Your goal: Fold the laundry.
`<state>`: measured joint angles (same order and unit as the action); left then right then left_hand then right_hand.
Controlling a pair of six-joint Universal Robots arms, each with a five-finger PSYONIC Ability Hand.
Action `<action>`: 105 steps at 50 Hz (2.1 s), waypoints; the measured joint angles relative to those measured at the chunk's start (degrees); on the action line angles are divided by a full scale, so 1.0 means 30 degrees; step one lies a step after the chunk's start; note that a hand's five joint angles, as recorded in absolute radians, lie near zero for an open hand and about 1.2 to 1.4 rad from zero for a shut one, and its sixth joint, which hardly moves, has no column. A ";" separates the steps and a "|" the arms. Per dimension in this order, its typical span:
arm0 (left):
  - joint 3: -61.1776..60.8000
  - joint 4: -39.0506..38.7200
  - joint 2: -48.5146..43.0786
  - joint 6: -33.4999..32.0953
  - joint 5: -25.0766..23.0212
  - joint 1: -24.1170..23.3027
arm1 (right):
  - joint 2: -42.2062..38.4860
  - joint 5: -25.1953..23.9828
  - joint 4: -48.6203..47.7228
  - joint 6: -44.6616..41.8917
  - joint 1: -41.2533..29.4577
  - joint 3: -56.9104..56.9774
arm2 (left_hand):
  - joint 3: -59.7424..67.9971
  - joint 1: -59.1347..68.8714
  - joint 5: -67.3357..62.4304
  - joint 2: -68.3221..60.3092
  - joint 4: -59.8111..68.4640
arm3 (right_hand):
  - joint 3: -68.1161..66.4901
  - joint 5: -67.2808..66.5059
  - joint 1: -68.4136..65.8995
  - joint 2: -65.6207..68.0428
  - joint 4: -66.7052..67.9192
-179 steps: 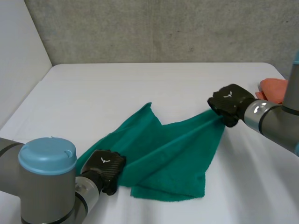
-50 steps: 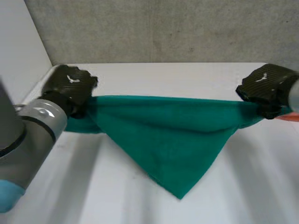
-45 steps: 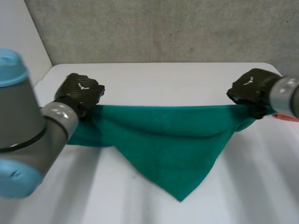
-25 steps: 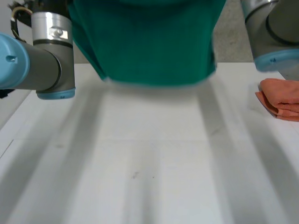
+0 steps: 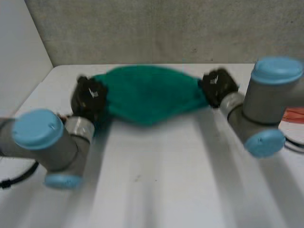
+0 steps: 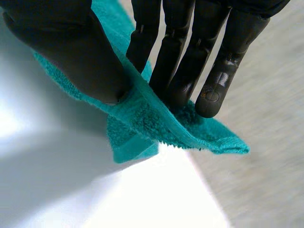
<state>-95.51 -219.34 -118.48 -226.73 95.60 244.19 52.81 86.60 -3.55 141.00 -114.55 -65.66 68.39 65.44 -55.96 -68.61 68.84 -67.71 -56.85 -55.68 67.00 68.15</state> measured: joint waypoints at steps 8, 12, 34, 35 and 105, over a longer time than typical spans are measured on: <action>-0.1292 0.0931 -0.1171 -0.0007 0.0000 -0.0528 | -0.0262 -0.0239 0.0243 0.0085 0.0050 -0.2998 | -0.0195 -0.0090 0.0081 0.0203 -0.0218 | 0.0000 0.0000 0.0000 0.0002 0.0000; -0.1731 0.2044 -0.0245 0.0122 -0.0040 -0.0423 | 0.0379 -0.0302 0.0231 0.0127 0.0065 -0.4123 | -0.9912 -1.0172 0.9267 1.0120 -1.0208 | 0.0000 0.0000 0.0000 0.0002 0.0000; -0.3344 0.9782 0.6094 0.8878 -0.4272 0.4385 | 0.4779 -0.3169 -0.0190 0.2140 0.4083 -1.0007 | -1.5796 -1.4623 1.4866 1.5781 -1.5874 | 0.0000 0.0000 -0.0002 0.0002 0.0000; -0.3347 0.9826 0.6059 0.8889 -0.4347 0.4472 | 0.4777 -0.3268 -0.0190 0.2249 0.4143 -1.0019 | -1.5796 -1.4623 1.4866 1.5781 -1.5874 | 0.0000 0.0000 -0.0002 0.0002 0.0000; -0.3009 1.1925 0.4864 -0.3668 -0.0791 0.2403 | 0.6452 -0.1387 1.0596 -0.7192 0.4079 -0.8032 | -0.0096 0.0076 -0.0076 0.0090 -0.0070 | 0.0000 0.0000 0.0000 0.0002 0.0000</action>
<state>-104.54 -183.57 -103.89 -237.74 93.23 251.40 72.17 82.44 28.23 119.43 -102.32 -89.76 68.10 65.67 -56.19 -68.34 68.63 -67.71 -56.85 -55.68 67.00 68.15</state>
